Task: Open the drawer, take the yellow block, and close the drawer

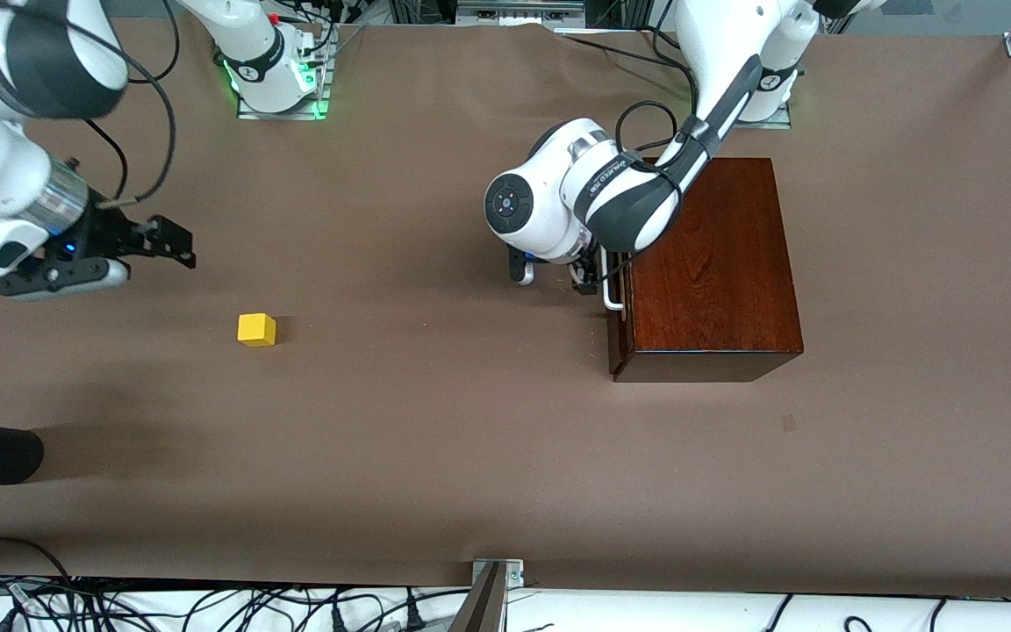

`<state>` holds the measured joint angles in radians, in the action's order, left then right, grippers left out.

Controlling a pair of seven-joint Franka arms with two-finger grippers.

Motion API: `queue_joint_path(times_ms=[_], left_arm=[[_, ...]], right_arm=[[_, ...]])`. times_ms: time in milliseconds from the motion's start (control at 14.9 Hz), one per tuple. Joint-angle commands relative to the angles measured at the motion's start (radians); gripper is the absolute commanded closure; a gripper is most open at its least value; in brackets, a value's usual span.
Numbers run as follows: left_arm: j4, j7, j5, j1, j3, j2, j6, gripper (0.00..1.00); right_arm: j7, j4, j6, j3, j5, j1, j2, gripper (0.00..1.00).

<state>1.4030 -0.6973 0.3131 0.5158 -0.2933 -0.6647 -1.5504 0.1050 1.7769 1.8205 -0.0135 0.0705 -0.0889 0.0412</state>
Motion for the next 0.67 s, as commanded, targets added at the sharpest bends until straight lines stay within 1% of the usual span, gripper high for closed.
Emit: queue_joint_path(times_ms=[0,67,201,336,604], left_arm=[[-0.016,-0.001,0.017,0.004,-0.01,0.034,0.021,0.0],[-0.056,0.001,0.006,0.003,-0.01,0.043,0.023,0.0],[-0.12,-0.001,-0.055,-0.013,-0.006,0.06,0.023,0.0],[-0.142,-0.004,-0.068,-0.055,-0.01,0.097,0.024,0.0],[-0.16,0.002,-0.077,-0.155,0.002,0.187,0.033,0.0]], right_arm=[[0.016,-0.143,-0.156,0.006,-0.029,0.008,0.011,0.0],[0.021,-0.171,-0.185,0.004,-0.04,0.008,0.011,0.0],[0.022,-0.183,-0.199,0.003,-0.049,0.008,0.011,0.0],[0.027,-0.194,-0.19,-0.002,-0.072,0.009,0.022,0.0],[0.027,-0.209,-0.201,-0.002,-0.074,0.011,0.035,0.0]])
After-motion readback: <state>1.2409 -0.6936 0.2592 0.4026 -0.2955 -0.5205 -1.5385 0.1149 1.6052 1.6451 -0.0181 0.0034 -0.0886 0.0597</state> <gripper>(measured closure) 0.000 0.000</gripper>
